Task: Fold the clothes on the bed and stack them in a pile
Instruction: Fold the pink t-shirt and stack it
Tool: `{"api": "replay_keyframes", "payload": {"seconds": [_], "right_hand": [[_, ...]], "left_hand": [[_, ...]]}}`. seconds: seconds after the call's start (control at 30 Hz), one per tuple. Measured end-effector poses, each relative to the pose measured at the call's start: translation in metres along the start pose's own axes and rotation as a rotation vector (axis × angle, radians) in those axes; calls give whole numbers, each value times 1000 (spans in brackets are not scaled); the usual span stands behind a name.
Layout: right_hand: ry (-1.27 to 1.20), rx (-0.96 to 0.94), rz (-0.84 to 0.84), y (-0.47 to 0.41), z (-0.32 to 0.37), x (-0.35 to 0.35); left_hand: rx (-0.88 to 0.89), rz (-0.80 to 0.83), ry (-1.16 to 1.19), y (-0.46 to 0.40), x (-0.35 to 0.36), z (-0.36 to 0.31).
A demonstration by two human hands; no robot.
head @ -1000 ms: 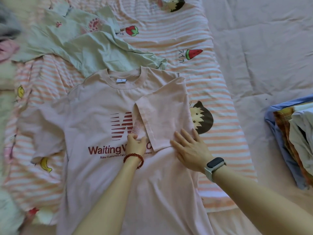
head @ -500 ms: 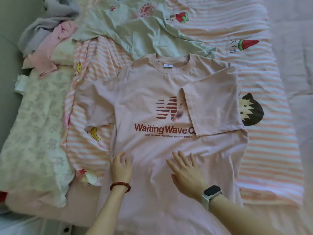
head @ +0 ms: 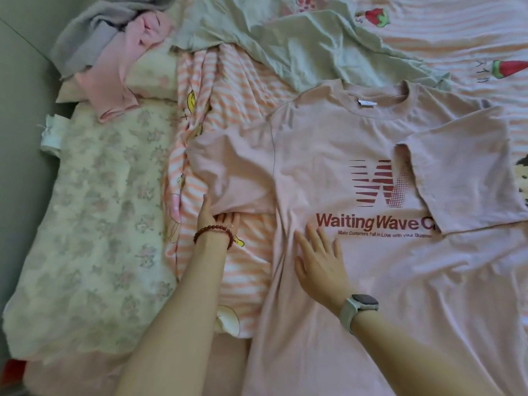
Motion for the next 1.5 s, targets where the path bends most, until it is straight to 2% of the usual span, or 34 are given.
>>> {"api": "replay_keyframes", "payload": {"seconds": [0.1, 0.17, 0.27, 0.3, 0.37, 0.4, 0.47, 0.53, 0.57, 0.6, 0.63, 0.7, 0.77, 0.83, 0.93, 1.07, 1.17, 1.27, 1.37, 1.5], "right_hand": [[-47, 27, -9, -1, 5, -7], [-217, 42, -45, -4, 7, -17], [-699, 223, -93, -9, 1, -37], [-836, 304, -119, -11, -4, -42], [-1125, 476, -188, -13, -21, -51], [-1283, 558, -214, -12, -30, -55], [-1520, 670, -265, -10, -49, -62], [-1568, 721, -301, -7, -69, -68], [-1576, 728, -308, -7, -75, -70], [-1585, 732, -306, -9, -83, -71], [-1587, 729, -296, -11, -89, -72], [-1560, 703, -252, -21, -97, -73], [-1489, 655, -221, -33, -100, -74], [-1391, 629, -256, -48, -103, -75], [-1270, 630, -317, -67, -104, -83], [-1260, 658, -305, -90, -104, -95], [-1389, 770, -145, -96, -105, -99], [-1348, 828, -51, -97, -108, -94], [-1275, 778, -193, -101, -106, -96], [-963, 476, -545, -100, -109, -126]], "left_hand": [[-54, 31, 232, -2, 7, -13], [80, 97, 278, 5, 12, -22], [370, 57, 209, 9, 19, -33], [522, 49, 76, 12, 25, -35], [889, 183, -346, 31, 49, -25], [1051, 326, -549, 42, 63, -8], [1250, 674, -1008, 63, 82, 41], [1238, 936, -1601, 69, 80, 93], [1199, 982, -1848, 63, 72, 108], [1162, 1022, -1964, 58, 65, 116], [1144, 1057, -1969, 58, 60, 117], [1267, 1037, -1807, 66, 55, 107], [1402, 836, -1714, 63, 49, 93], [1292, 631, -1667, 53, 44, 78], [1000, 399, -1556, 32, 42, 67], [804, 336, -1434, 20, 49, 67], [759, 290, -1466, 14, 55, 70], [701, 215, -1347, 13, 56, 67], [725, 225, -1352, 19, 50, 68], [954, 330, -1450, 40, 45, 76]]}}
Point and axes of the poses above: each hand's wrist, its own y-axis away from the middle knuckle, its own x-axis out of the palm, z = x × y, the point moved 3 cm from there along -y, towards the middle knuckle, and after that the axes turned 3 degrees about x, right-handed, at the moved point
